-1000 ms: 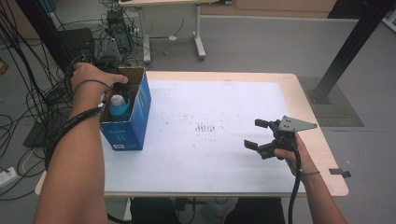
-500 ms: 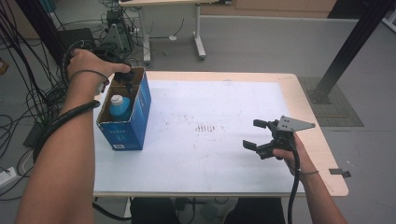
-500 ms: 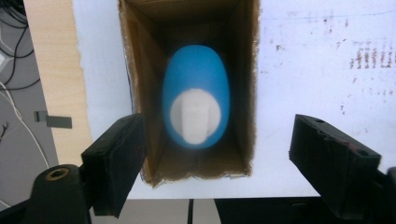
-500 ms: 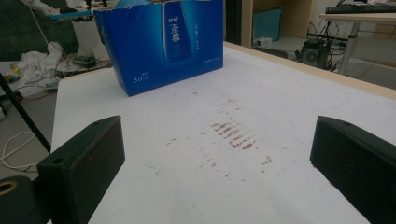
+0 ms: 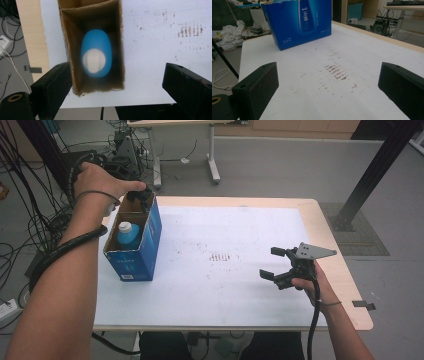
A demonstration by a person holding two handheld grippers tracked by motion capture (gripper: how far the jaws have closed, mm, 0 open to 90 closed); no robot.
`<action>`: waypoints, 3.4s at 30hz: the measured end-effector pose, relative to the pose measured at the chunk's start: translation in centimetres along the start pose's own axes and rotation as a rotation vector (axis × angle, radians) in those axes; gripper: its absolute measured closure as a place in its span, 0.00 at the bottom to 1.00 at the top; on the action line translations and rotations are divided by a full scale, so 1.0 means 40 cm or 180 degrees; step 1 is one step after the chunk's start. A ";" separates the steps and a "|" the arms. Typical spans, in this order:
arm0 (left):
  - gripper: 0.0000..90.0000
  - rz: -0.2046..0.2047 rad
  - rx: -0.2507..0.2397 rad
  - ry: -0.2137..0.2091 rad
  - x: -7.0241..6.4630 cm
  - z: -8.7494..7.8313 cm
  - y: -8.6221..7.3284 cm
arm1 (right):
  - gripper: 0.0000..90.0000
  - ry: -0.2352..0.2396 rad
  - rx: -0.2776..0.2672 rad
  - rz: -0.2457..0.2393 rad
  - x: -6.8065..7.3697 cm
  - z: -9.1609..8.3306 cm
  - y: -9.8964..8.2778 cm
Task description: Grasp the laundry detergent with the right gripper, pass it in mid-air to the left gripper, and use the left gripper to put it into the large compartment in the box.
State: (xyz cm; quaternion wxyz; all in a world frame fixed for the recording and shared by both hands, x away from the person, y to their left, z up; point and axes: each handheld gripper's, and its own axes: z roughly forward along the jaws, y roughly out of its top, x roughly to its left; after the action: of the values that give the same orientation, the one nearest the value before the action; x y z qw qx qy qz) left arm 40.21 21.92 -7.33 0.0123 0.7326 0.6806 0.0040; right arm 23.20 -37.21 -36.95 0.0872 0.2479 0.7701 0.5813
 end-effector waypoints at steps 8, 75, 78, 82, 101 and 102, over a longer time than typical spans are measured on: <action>0.08 0.0240 -0.0106 0.0026 -0.066 0.005 -0.019 | 0.04 -0.0012 0.0051 0.0007 -0.005 0.005 0.017; 0.09 0.1290 -0.0461 -0.0248 -0.420 0.355 -0.163 | 0.04 -0.0797 0.1104 0.0267 -0.031 0.022 0.265; 0.09 0.1300 -0.0473 -0.0275 -0.421 0.355 -0.163 | 0.04 -0.0787 0.1090 0.0250 -0.025 0.020 0.270; 0.09 0.1332 -0.0481 -0.0280 -0.425 0.350 -0.161 | 0.04 -0.0779 0.1081 0.0201 -0.018 0.023 0.275; 0.09 0.1317 -0.0402 -0.0323 -0.422 0.370 -0.159 | 0.04 -0.0798 0.1060 0.0229 -0.015 0.031 0.271; 0.09 0.1326 -0.0382 -0.0322 -0.423 0.374 -0.157 | 0.04 -0.0800 0.1061 0.0234 -0.016 0.031 0.270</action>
State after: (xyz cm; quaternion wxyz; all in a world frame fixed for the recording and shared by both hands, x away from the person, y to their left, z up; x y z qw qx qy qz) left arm 33.04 5.31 -22.24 0.0889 0.8546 0.5116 0.0103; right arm 27.30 -34.28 -27.29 0.1190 0.3574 0.8290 0.4133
